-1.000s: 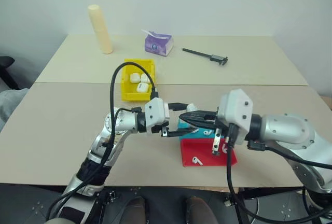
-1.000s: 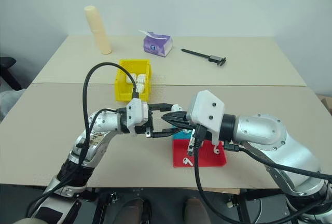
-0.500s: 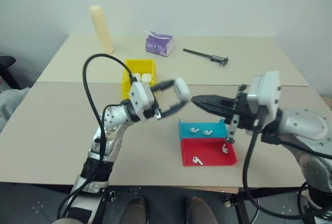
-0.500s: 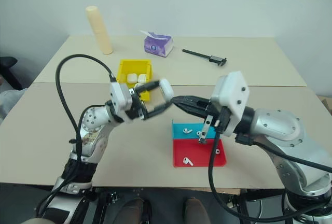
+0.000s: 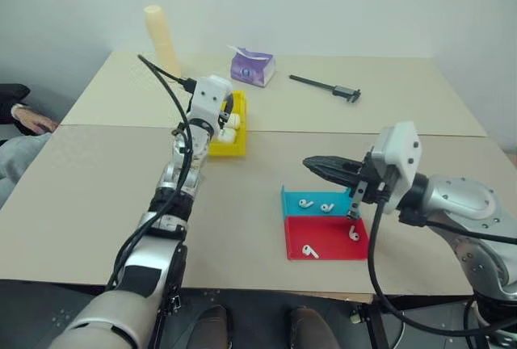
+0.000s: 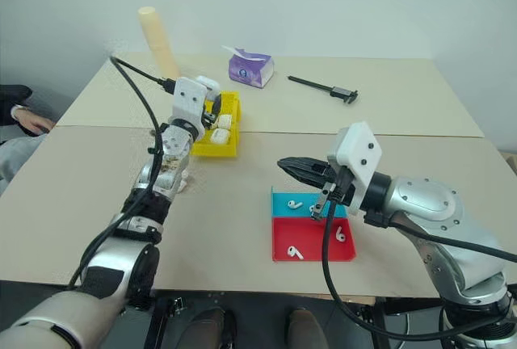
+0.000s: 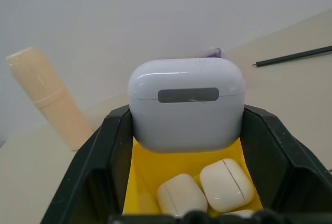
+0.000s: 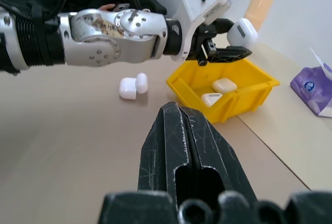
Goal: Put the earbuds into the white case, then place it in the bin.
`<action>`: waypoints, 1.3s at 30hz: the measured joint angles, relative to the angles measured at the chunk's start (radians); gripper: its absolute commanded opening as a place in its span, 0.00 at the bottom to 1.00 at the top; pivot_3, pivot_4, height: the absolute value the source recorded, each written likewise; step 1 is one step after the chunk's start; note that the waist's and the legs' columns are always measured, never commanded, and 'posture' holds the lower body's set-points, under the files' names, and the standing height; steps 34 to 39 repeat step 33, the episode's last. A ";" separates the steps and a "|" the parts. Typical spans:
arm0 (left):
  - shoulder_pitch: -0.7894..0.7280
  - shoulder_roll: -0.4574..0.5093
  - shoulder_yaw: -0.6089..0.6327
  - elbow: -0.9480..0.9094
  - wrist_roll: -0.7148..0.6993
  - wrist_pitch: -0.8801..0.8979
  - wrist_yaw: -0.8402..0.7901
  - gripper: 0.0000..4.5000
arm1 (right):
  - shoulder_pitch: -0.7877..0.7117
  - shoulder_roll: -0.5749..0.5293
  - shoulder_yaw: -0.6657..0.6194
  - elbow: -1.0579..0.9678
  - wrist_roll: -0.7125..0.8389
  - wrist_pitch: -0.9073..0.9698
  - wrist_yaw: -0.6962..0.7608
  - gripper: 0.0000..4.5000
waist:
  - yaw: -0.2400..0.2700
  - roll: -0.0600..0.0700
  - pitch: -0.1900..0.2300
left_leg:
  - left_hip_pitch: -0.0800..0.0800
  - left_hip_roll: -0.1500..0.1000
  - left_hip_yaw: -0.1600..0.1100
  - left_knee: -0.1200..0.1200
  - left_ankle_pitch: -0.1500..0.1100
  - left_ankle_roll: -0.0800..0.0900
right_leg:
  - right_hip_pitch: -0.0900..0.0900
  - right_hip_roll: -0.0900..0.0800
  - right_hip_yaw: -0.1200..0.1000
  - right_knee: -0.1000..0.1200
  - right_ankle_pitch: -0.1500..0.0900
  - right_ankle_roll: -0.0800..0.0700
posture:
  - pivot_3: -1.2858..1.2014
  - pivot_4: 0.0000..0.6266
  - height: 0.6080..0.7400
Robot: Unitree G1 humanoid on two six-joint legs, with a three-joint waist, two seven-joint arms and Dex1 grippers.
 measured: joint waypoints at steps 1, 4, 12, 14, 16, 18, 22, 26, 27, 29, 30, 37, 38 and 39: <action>-0.013 0.002 -0.003 0.027 0.007 -0.013 0.005 0.90 | 0.004 -0.001 0.001 0.002 -0.010 0.000 0.000 0.00 | 0.000 0.000 0.000 | 0.000 0.000 0.000 0.000 0.000 0.000 | 0.000 0.000 0.000 0.000 0.000 0.000 | 0.52 0.24 1.00; -0.025 0.002 -0.010 0.083 0.020 -0.035 0.010 0.99 | 0.009 -0.003 0.001 0.002 -0.025 0.000 0.000 0.00 | 0.000 0.000 0.000 | 0.000 0.000 0.001 0.000 0.000 0.000 | 0.000 0.000 0.000 0.000 0.000 0.000 | 0.52 0.24 1.00; 0.087 -0.014 0.033 -0.180 -0.182 0.034 -0.201 0.99 | 0.049 -0.023 0.001 0.001 -0.054 0.000 0.014 0.00 | -0.002 0.000 0.000 | -0.001 0.001 0.001 0.000 0.001 -0.001 | -0.001 0.000 0.001 0.001 0.000 0.000 | 0.52 0.24 1.00; 0.206 0.012 0.042 -0.401 -0.323 0.083 -0.363 0.99 | 0.077 -0.060 -0.014 0.000 -0.058 -0.010 0.047 0.00 | -0.009 0.001 0.000 | 0.000 0.001 0.001 0.000 0.001 -0.002 | -0.001 0.000 0.001 0.001 0.000 0.000 | 0.52 0.24 1.00; 0.313 0.079 0.043 -0.573 -0.427 0.146 -0.495 0.99 | 0.113 -0.104 -0.044 0.007 -0.072 -0.035 0.094 0.00 | -0.017 0.001 0.000 | 0.001 0.001 0.001 0.000 0.001 -0.002 | -0.001 0.000 0.002 0.002 0.000 0.000 | 0.52 0.24 1.00; 0.398 0.178 0.043 -0.710 -0.465 0.206 -0.580 0.99 | 0.137 -0.145 -0.081 0.030 -0.089 -0.076 0.149 0.00 | -0.023 0.001 0.000 | 0.004 0.001 0.000 0.000 0.001 -0.002 | 0.001 0.000 0.002 0.002 0.000 0.000 | 0.52 0.24 1.00; 0.527 0.319 0.085 -0.942 -0.601 0.376 -0.675 0.99 | 0.155 -0.201 -0.129 0.091 -0.104 -0.140 0.242 0.00 | -0.022 0.001 0.000 | 0.013 0.002 0.000 -0.001 0.001 -0.002 | 0.012 0.000 0.001 0.000 0.000 0.000 | 0.52 0.24 1.00; 0.693 0.479 0.139 -1.082 -0.635 0.434 -0.757 0.99 | 0.176 -0.253 -0.173 0.153 -0.127 -0.212 0.343 0.00 | -0.022 0.000 0.000 | 0.016 0.002 -0.001 -0.002 0.000 -0.001 | 0.014 0.000 0.001 -0.001 -0.001 -0.001 | 0.52 0.24 1.00; 0.728 0.501 0.155 -1.097 -0.648 0.450 -0.771 0.99 | 0.183 -0.260 -0.182 0.170 -0.129 -0.227 0.367 0.00 | -0.022 0.000 0.000 | 0.016 0.002 -0.001 -0.002 0.000 -0.001 | 0.014 0.000 0.001 -0.001 -0.001 -0.001 | 0.52 0.24 1.00; 0.772 0.525 0.188 -1.122 -0.674 0.478 -0.787 0.99 | 0.190 -0.266 -0.191 0.196 -0.130 -0.251 0.405 0.00 | -0.020 0.000 0.000 | 0.016 0.002 -0.001 -0.002 0.000 -0.001 | 0.014 0.000 0.000 -0.001 -0.001 -0.001 | 0.52 0.24 1.00; 0.789 0.540 0.205 -1.138 -0.685 0.489 -0.790 0.99 | 0.189 -0.269 -0.191 0.211 -0.132 -0.263 0.423 0.00 | -0.018 0.000 0.000 | 0.016 0.002 -0.001 -0.002 0.000 -0.001 | 0.014 -0.001 0.000 -0.001 -0.001 -0.001 | 0.52 0.24 1.00; 0.833 0.573 0.244 -1.165 -0.690 0.500 -0.808 0.99 | 0.166 -0.278 -0.183 0.255 -0.146 -0.289 0.459 0.00 | -0.018 0.000 0.000 | 0.017 0.002 -0.001 -0.002 0.000 -0.001 | 0.015 -0.001 0.000 -0.001 -0.001 -0.001 | 0.52 0.24 1.00; 0.833 0.573 0.244 -1.165 -0.690 0.500 -0.808 0.99 | 0.166 -0.278 -0.183 0.255 -0.146 -0.289 0.459 0.00 | -0.018 0.000 0.000 | 0.017 0.002 -0.001 -0.002 0.000 -0.001 | 0.015 -0.001 0.000 -0.001 -0.001 -0.001 | 0.52 0.24 1.00; 0.833 0.573 0.244 -1.165 -0.690 0.500 -0.808 0.99 | 0.166 -0.278 -0.183 0.255 -0.146 -0.289 0.459 0.00 | -0.018 0.000 0.000 | 0.017 0.002 -0.001 -0.002 0.000 -0.001 | 0.015 -0.001 0.000 -0.001 -0.001 -0.001 | 0.52 0.24 1.00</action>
